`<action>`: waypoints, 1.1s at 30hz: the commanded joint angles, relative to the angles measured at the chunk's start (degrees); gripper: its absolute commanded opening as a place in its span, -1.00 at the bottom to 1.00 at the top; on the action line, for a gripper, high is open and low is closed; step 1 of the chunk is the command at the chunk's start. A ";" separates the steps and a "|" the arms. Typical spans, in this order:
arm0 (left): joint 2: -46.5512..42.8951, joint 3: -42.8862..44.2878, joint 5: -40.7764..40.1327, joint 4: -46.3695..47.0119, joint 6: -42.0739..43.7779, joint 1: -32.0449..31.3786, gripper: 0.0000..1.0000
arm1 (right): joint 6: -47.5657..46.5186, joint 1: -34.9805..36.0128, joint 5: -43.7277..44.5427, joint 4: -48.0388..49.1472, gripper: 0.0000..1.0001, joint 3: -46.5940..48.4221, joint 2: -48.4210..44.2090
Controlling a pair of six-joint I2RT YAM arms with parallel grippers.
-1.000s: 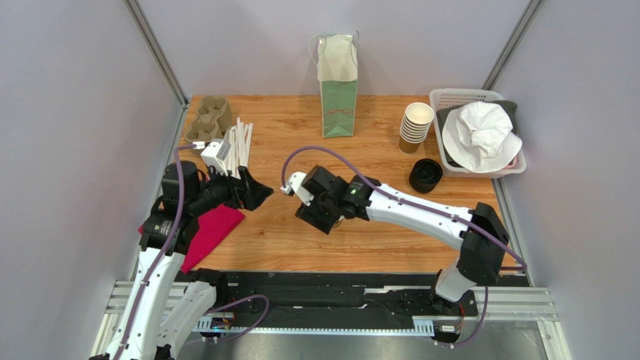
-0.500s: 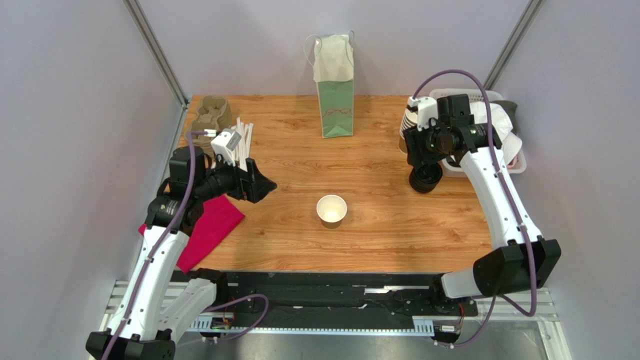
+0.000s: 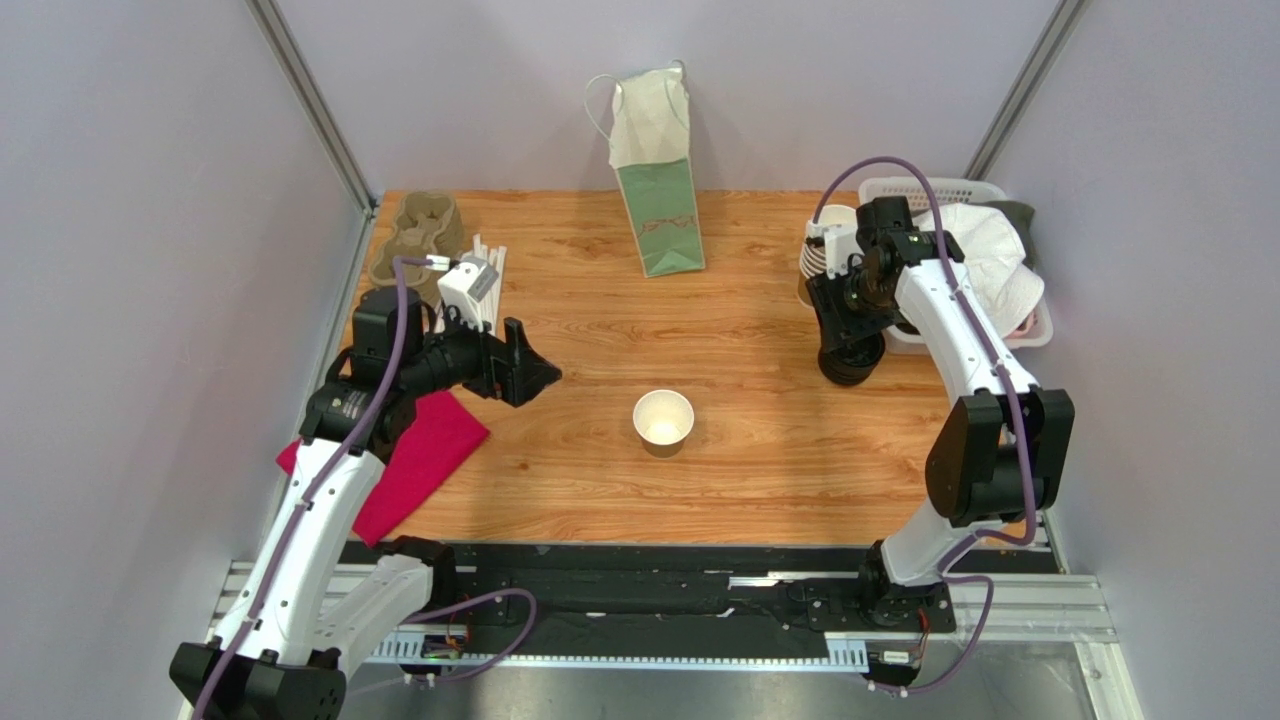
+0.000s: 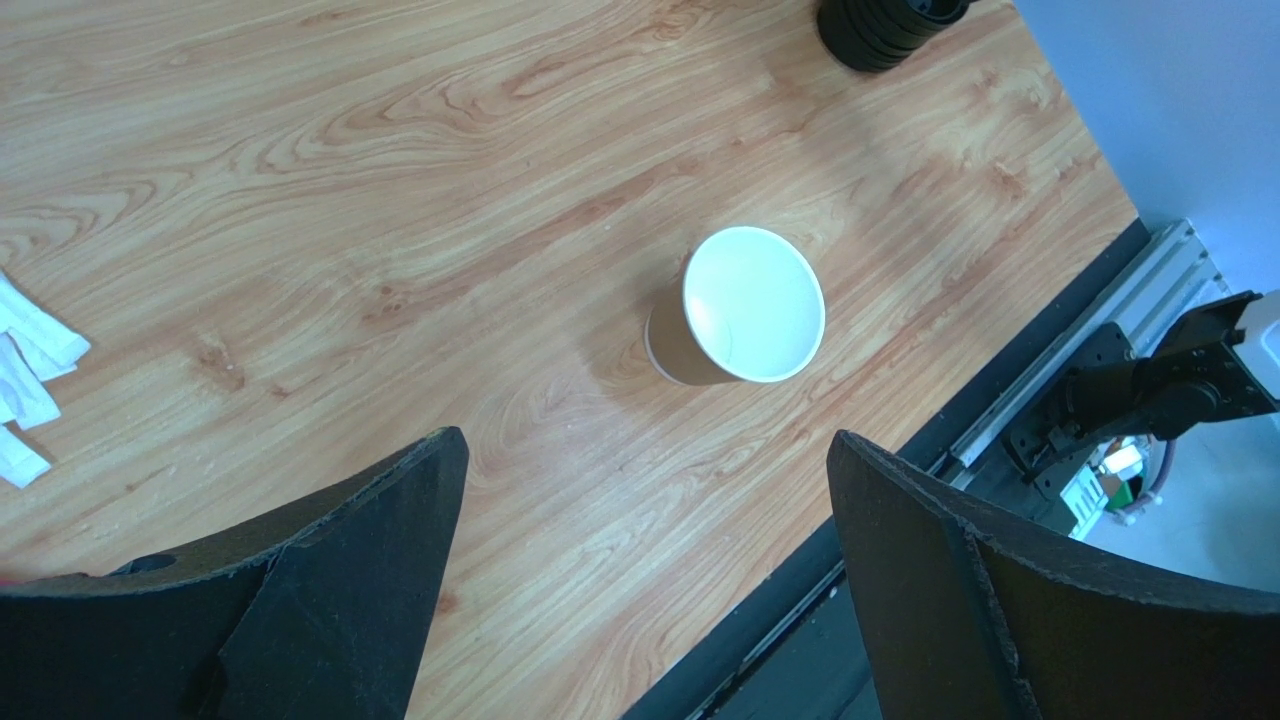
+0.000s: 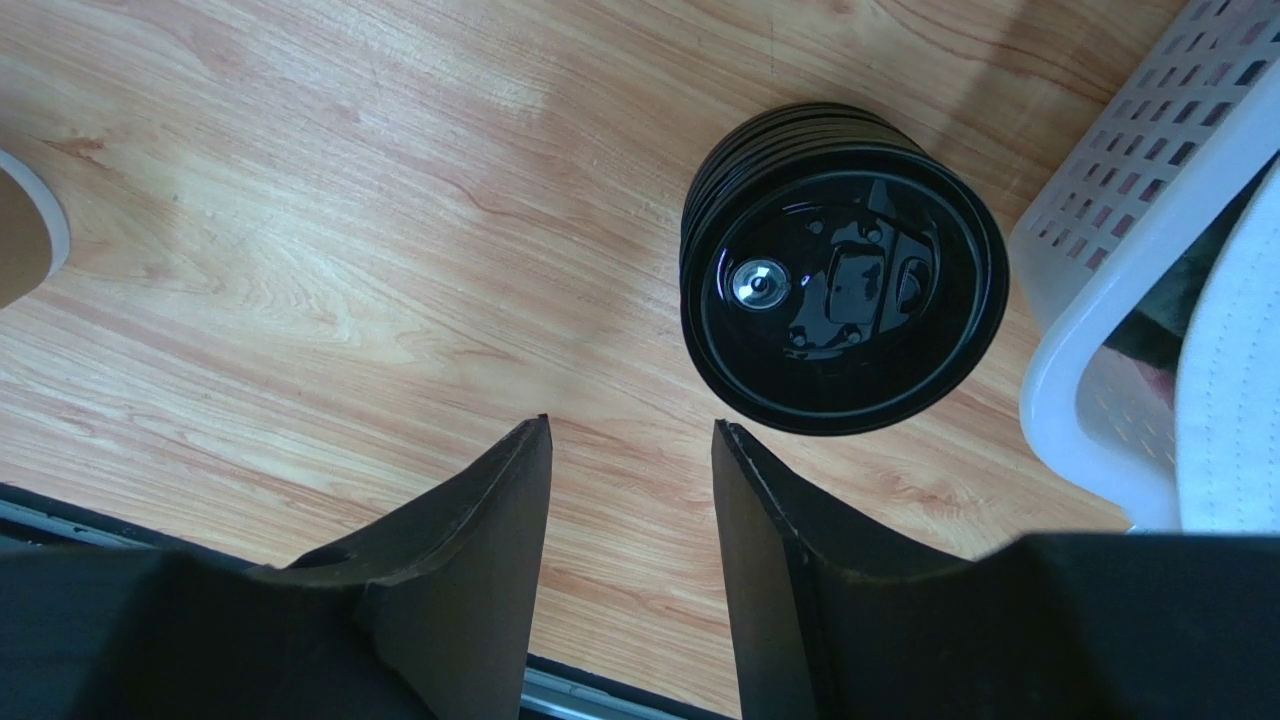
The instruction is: Pack the takeout coffee
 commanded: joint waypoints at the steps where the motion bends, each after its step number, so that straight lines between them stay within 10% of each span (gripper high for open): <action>1: -0.27 -0.07 0.58 2.71 1.36 -0.45 0.98 | -1.61 -0.27 0.82 2.98 -0.05 -0.13 1.34; 33: -0.53 -0.68 0.76 3.06 0.83 -0.45 0.98 | -2.58 -2.91 -0.41 4.65 -0.28 1.63 10.13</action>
